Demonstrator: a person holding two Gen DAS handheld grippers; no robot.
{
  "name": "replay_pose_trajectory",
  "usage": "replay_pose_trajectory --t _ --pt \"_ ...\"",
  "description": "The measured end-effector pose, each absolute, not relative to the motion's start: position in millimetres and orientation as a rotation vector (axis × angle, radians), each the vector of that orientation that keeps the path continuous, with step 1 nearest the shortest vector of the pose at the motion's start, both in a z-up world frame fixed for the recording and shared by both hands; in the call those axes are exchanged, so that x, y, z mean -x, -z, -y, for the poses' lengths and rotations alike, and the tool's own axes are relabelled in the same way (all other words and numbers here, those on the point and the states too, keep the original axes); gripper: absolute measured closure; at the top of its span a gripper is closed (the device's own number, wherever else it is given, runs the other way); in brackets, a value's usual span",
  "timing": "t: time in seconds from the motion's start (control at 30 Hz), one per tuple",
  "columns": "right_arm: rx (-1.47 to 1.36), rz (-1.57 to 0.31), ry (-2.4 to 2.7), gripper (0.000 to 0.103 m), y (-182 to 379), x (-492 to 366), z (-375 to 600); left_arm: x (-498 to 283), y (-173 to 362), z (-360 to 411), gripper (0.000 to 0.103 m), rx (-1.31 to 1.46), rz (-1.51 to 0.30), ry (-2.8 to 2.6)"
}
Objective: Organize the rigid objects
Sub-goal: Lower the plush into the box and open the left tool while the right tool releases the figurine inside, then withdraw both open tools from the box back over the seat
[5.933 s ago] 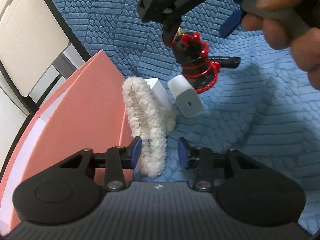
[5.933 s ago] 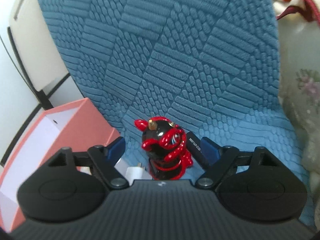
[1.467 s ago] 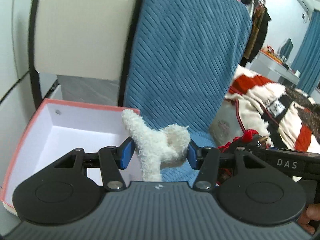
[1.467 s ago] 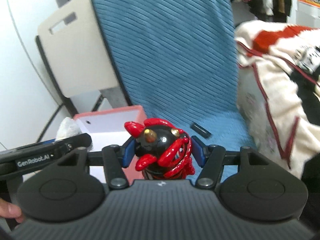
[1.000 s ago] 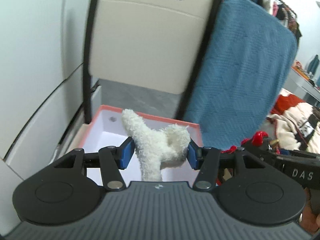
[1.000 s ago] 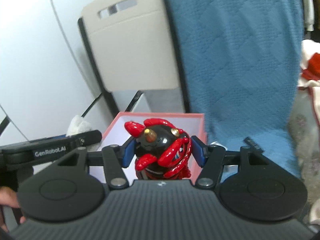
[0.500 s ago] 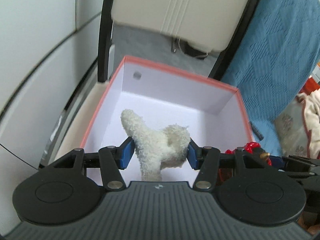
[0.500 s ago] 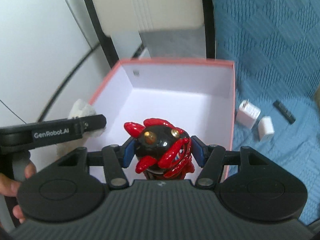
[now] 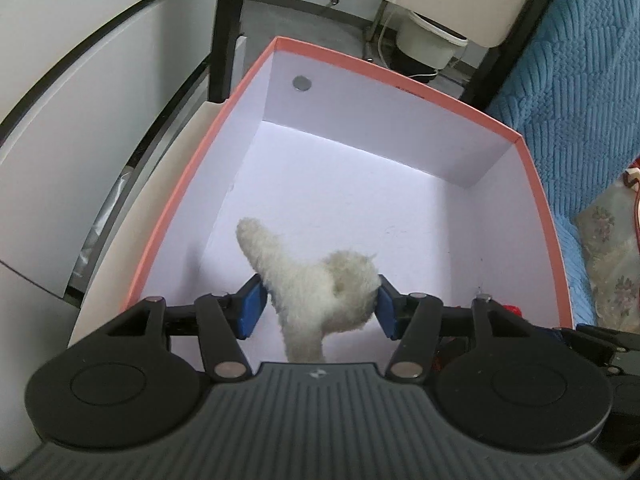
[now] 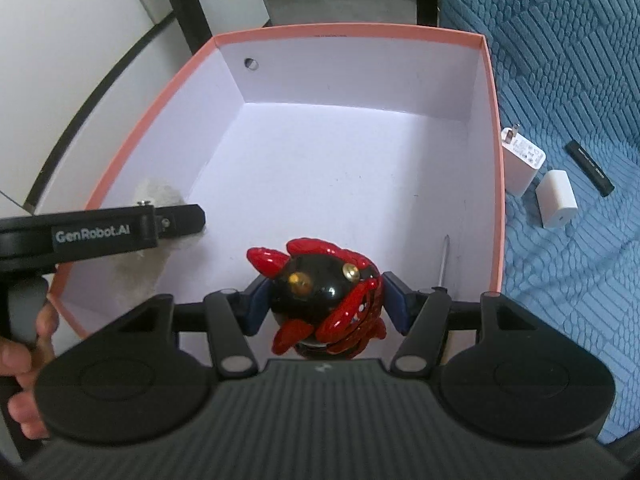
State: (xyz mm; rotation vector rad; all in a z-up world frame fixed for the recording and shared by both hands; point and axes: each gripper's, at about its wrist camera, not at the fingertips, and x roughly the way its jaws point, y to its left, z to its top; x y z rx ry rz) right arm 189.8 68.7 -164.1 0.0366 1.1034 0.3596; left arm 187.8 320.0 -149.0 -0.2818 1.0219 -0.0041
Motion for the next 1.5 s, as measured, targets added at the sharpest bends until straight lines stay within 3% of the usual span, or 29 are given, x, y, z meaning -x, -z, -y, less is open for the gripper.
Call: replay_pose_trajectory --t 0.27,0.63,0.9,1.5 --pt "-0.098 -1.055 -0.396 0.039 138.3 -185.7 -59.2 -177.8 117.7 -311.2 0.033 0.264 -0.943 -0.014" --pt "-0.085 -0.832 -0.396 0.039 56.3 -155.6 -24.9 -141.7 38.5 -279.3 0.033 0.216 -0.765 0.006" --pt "-0.107 -0.732 -0.357 0.039 26.4 -128.9 10.2 -112.2 -1.9 -248.6 0.033 0.203 -0.676 0.043" --pt "-0.118 -0.666 -0.267 0.039 17.3 -79.3 89.6 -62.6 -8.0 -173.2 0.033 0.168 -0.647 0.104"
